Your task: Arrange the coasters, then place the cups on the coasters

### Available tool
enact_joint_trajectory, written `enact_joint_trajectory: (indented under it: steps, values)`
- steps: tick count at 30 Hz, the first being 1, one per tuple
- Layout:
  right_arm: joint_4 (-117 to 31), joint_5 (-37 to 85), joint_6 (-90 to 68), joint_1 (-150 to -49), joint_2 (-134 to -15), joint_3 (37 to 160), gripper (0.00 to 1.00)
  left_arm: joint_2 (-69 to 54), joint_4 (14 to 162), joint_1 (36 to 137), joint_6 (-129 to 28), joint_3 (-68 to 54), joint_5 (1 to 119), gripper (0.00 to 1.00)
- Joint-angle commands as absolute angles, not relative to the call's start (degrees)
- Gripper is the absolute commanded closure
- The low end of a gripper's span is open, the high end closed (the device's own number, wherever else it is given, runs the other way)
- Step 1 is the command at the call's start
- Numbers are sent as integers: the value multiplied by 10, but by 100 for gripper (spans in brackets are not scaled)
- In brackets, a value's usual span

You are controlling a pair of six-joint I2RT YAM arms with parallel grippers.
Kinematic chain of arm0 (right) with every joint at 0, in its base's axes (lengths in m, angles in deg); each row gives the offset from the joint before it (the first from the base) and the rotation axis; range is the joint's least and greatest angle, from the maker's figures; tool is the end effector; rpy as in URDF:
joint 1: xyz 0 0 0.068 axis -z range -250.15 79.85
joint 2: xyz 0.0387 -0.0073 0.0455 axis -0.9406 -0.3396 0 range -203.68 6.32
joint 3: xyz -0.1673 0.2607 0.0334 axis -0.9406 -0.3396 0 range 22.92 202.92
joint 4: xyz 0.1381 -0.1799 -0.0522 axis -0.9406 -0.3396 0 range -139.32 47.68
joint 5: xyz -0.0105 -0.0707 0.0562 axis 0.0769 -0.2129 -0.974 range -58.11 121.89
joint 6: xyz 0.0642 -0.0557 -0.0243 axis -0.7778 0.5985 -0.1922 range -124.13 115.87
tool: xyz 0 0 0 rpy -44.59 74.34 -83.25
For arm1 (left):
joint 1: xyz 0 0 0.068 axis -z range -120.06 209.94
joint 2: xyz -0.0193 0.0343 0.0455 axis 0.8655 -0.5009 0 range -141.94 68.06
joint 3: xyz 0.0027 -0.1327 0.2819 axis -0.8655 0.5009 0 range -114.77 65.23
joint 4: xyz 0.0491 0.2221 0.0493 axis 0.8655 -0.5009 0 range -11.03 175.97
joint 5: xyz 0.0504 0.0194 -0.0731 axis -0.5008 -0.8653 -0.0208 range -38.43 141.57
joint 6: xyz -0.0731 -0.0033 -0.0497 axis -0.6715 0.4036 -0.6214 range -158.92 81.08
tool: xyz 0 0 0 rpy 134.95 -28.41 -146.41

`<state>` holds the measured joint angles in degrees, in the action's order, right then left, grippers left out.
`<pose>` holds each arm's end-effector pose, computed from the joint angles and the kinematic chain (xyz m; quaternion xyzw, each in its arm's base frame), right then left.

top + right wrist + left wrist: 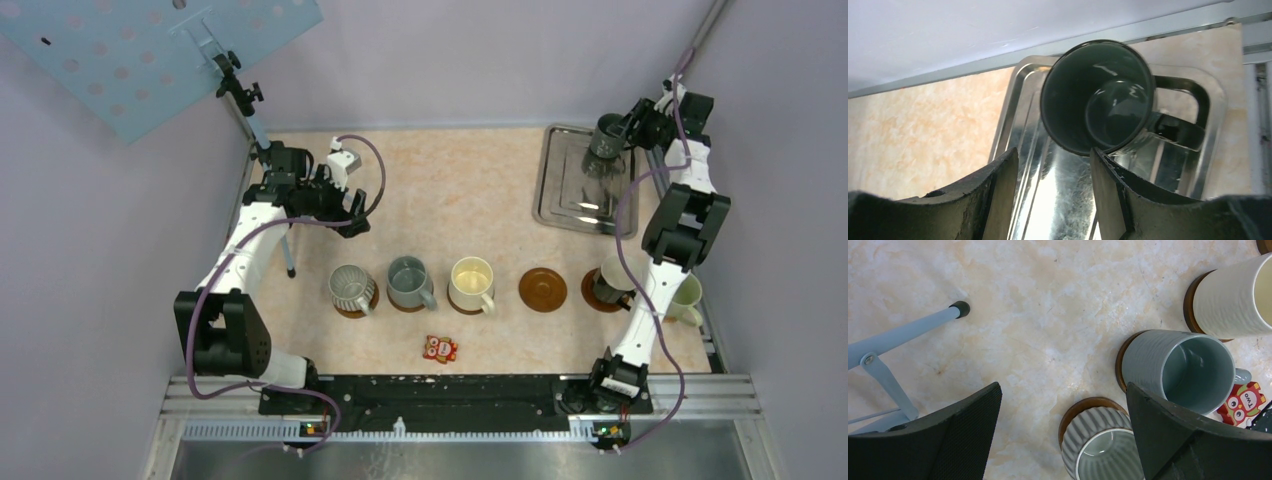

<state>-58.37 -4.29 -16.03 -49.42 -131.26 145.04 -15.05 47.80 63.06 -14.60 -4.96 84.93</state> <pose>0.5625 -0.1633 0.2475 0.0874 0.8386 0.2344 0.4839 0.2906 -0.0592 0.3171 0.3070 0.8548 -0.2074 0.3633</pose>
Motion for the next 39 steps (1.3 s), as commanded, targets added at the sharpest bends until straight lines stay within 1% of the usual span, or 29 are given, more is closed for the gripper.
enact_joint_trajectory:
  steps: [1,6,8,9,10,12,13,15,18,22,31,39]
  values:
    - [-595,-110,-160,-500,-1279,1455,46,-145,488,632,-144,-65,859,1]
    - [-599,-126,-113,-490,-1253,1466,45,-146,486,632,-145,-68,860,1]
    - [-611,-126,-81,-476,-1253,1492,39,-145,483,632,-143,-67,861,1]
    - [-632,-127,-42,-469,-1256,1515,34,-144,482,632,-141,-68,861,1]
    - [-659,-121,16,-463,-1261,1539,32,-143,480,632,-139,-68,862,1]
    - [-713,-82,111,-454,-1263,1569,29,-140,476,632,-135,-67,863,1]
    - [-724,-45,152,-452,-1260,1571,28,-138,475,632,-134,-65,864,1]
    - [-728,-9,215,-450,-1252,1557,27,-135,473,632,-133,-61,865,1]
    - [-728,2,269,-450,-1248,1549,26,-134,473,632,-131,-59,866,1]
    - [-760,-4,321,-450,-1276,1576,25,-137,471,632,-130,-60,869,1]
    - [-756,-2,444,-459,-1312,1581,29,-134,458,632,-129,-63,867,1]
    - [-741,17,513,-481,-1345,1580,31,-143,454,632,-125,-73,861,1]
